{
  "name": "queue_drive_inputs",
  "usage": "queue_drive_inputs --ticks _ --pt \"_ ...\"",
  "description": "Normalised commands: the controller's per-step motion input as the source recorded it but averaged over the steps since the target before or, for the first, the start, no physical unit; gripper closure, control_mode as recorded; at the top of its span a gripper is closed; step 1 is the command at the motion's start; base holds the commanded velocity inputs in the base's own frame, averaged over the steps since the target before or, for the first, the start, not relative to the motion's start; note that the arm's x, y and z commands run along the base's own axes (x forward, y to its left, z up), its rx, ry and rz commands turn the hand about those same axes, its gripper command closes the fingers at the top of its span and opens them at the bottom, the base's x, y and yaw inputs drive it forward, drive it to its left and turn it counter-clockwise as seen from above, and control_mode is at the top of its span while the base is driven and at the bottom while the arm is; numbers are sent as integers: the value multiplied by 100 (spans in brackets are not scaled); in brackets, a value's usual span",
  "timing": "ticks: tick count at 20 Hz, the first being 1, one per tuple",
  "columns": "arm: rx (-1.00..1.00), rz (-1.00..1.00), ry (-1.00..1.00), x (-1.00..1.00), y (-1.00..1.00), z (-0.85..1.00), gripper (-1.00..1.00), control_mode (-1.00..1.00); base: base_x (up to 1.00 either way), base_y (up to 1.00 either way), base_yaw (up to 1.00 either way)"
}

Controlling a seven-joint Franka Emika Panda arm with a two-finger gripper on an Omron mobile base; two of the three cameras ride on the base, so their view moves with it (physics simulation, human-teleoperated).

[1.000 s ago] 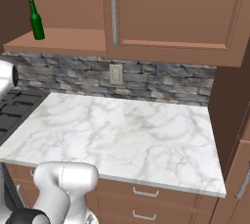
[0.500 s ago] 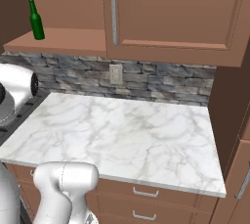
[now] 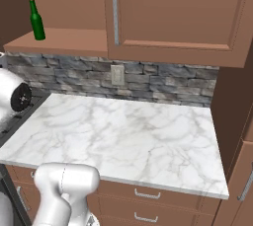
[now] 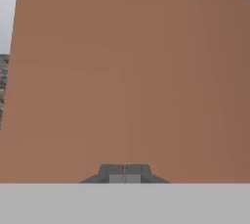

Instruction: Get the candle and the beer from the cabinet and move them to the dining counter.

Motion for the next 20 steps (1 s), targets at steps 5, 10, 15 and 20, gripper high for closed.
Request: queue_drive_inputs --ticks 5,10,15,20 --pt "0 -37 11 0 -32 24 100 -100 0 0 0" --pt "0 -26 11 0 -42 23 100 -100 0 0 0" --pt "-1 -14 3 0 -54 2 100 -100 0 0 0" --pt "-6 -9 0 0 -50 0 100 -100 0 0 0"
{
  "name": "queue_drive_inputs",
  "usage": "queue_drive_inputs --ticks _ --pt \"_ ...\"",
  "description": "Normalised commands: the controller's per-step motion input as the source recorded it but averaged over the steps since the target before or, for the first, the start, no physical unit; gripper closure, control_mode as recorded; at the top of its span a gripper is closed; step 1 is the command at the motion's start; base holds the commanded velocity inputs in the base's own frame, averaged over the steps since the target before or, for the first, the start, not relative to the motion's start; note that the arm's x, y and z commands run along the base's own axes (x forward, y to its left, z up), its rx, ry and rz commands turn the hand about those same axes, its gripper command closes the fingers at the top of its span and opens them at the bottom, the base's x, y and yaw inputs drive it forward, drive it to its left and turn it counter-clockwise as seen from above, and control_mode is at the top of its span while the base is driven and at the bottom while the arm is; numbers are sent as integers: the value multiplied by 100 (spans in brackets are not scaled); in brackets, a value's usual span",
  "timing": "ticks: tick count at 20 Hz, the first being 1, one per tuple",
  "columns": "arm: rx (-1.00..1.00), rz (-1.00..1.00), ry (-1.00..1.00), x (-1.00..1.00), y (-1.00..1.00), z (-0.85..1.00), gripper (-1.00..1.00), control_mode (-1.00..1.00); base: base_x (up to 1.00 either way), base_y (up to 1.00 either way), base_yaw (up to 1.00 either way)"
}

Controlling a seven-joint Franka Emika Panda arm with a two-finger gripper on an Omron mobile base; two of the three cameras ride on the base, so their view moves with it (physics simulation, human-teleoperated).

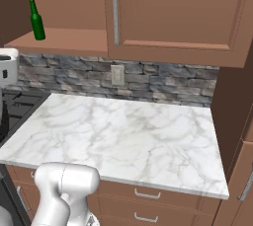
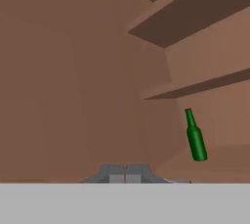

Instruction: Get the candle and the beer from the cabinet and move them to the dining counter.

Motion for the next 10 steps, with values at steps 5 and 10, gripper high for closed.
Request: queue_drive_inputs --ticks 5,10 --pt "-17 -11 2 6 -20 0 100 -100 0 0 0" --pt "-20 -9 6 6 -7 0 100 -100 0 0 0"
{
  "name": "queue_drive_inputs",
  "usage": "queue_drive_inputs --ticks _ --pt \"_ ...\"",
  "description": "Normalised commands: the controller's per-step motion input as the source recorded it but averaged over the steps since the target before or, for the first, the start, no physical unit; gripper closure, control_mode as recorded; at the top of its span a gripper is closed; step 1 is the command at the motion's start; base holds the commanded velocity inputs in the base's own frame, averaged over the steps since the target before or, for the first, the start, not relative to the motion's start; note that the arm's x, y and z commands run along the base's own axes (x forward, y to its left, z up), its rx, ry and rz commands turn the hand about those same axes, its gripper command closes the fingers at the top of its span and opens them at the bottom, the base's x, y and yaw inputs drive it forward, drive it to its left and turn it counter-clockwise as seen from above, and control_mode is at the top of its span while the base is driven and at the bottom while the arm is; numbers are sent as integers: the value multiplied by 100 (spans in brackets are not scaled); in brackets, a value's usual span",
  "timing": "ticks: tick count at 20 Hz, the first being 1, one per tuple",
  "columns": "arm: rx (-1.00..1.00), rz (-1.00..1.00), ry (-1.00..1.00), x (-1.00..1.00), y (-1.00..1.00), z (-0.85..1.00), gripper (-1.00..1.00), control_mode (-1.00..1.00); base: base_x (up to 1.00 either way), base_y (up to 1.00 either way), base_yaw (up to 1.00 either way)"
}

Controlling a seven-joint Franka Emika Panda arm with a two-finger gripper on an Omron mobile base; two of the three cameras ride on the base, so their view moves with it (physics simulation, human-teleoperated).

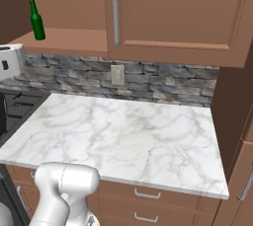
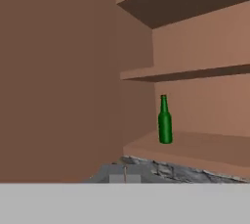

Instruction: Get the candle and the beer from the cabinet and move them to the dining counter.

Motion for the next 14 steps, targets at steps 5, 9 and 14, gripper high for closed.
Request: queue_drive_inputs --ticks 5,9,14 --pt "-11 -6 0 0 -22 0 100 -100 0 0 0" --pt "-2 -2 0 0 -31 0 100 -100 0 0 0" --pt "0 0 0 0 -32 0 100 -100 0 0 0"
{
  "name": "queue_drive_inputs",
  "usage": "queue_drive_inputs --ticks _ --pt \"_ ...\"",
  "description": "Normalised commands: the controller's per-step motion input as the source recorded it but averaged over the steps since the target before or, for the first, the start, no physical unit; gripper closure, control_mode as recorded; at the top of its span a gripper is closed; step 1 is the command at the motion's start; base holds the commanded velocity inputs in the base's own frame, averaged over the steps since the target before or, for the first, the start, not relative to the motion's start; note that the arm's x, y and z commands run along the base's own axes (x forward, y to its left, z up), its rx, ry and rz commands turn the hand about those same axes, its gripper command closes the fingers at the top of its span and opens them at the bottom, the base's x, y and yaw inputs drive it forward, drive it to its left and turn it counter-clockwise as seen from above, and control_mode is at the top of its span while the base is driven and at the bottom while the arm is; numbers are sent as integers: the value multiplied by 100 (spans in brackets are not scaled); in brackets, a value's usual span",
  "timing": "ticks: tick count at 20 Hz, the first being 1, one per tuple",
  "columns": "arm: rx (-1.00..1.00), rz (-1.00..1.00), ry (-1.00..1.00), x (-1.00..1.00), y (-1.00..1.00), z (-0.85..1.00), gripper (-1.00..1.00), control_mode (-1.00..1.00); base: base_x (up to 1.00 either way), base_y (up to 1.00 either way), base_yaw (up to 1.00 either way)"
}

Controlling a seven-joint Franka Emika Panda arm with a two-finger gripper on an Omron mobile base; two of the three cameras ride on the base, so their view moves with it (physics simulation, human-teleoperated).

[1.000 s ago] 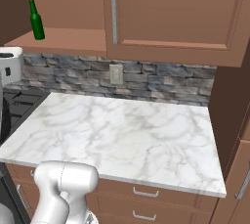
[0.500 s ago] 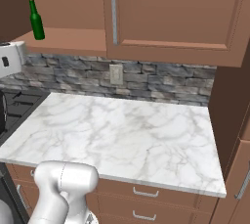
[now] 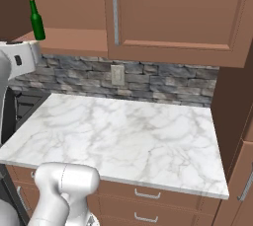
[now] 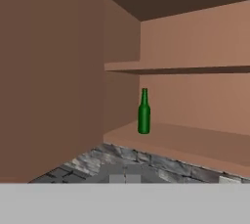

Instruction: Get the candle and the beer from the cabinet and move them to the dining counter.

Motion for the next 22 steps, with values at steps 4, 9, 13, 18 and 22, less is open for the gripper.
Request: queue_drive_inputs --ticks 4,9,13,18,22 --pt "0 -4 0 8 -30 0 100 -100 0 0 0" --pt "0 -4 0 3 -36 -3 -100 -100 0 0 0" --pt "0 -2 0 0 -34 -4 -100 -100 0 0 0" --pt "0 -5 0 2 -36 -3 -100 -100 0 0 0" --pt "0 -10 0 11 -37 -6 -100 -100 0 0 0"
